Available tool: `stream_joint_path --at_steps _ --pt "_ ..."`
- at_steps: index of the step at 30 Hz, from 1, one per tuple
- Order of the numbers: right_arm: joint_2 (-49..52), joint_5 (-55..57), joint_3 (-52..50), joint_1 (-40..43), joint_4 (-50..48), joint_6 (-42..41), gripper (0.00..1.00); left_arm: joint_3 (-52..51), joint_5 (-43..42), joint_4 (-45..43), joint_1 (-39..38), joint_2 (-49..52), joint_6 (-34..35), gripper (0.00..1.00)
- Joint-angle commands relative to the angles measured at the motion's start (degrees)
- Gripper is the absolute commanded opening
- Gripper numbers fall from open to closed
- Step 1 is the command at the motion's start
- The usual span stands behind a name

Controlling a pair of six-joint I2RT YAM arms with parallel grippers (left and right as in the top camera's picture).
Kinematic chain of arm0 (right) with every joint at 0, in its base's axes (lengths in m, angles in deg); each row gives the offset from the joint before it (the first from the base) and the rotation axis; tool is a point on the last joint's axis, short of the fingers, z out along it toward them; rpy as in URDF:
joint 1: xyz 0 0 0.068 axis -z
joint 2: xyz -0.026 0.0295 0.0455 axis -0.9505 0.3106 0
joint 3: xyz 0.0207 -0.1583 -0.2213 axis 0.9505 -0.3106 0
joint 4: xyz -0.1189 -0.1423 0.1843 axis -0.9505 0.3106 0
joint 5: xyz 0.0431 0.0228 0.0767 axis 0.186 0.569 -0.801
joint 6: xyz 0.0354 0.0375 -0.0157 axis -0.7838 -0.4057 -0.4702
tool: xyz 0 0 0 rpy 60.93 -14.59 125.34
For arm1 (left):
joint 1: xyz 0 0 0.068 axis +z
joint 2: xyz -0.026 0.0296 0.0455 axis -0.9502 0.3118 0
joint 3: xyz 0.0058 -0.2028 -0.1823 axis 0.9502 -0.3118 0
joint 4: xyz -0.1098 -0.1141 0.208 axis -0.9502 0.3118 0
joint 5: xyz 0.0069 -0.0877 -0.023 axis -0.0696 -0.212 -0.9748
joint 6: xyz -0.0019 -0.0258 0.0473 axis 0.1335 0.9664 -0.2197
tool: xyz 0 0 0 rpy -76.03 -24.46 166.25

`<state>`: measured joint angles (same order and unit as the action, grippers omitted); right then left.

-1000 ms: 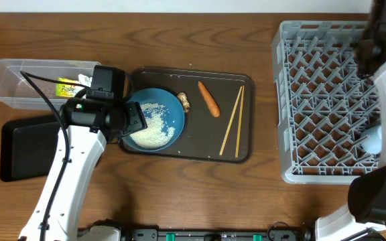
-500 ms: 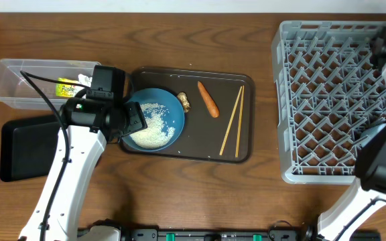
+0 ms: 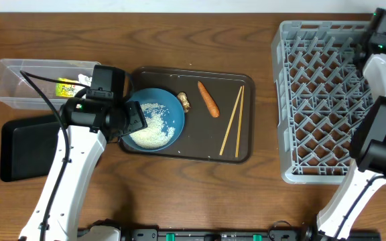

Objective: Sort waste into correct bins and load items into the dishwasher rack
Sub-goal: 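Set the bowl in the rack's back corner and open the right gripper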

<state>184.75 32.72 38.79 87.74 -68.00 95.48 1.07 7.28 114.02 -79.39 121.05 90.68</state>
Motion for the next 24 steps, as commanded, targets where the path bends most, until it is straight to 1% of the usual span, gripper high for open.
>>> stream_joint_path --at_steps 1,3,7,13,18,19,21,22,24 --pt "2.8 -0.9 0.2 -2.5 2.1 -0.2 0.02 0.5 0.6 0.0 0.2 -0.3 -0.5 0.69" --pt "3.5 -0.9 0.2 -3.5 4.4 -3.4 0.04 0.5 0.6 0.0 0.2 -0.3 -0.5 0.69" --pt "3.7 -1.7 0.2 -5.3 9.2 -10.3 0.21 0.5 0.6 0.0 0.2 -0.3 -0.5 0.69" --pt "3.7 -4.8 0.2 -6.9 13.8 -11.0 0.36 0.5 0.6 0.0 0.2 -0.3 -0.5 0.69" --pt "3.7 -4.8 0.2 -8.1 17.3 -13.1 0.40 0.5 0.6 0.0 0.2 -0.3 -0.5 0.69" --pt "3.7 -4.8 0.2 -8.3 18.2 -13.9 0.42 0.5 0.6 0.0 0.2 -0.3 -0.5 0.69" --pt "3.7 -4.9 0.2 -8.6 20.1 -15.5 0.50 0.5 0.6 0.0 0.2 -0.3 -0.5 0.69" --pt "3.6 -5.3 0.2 -8.8 21.6 -16.7 0.57 0.5 0.6 0.0 0.2 -0.3 -0.5 0.69" --pt "3.3 -8.8 0.2 -9.0 23.8 -17.1 0.59 0.5 0.6 0.0 0.2 -0.3 -0.5 0.69"
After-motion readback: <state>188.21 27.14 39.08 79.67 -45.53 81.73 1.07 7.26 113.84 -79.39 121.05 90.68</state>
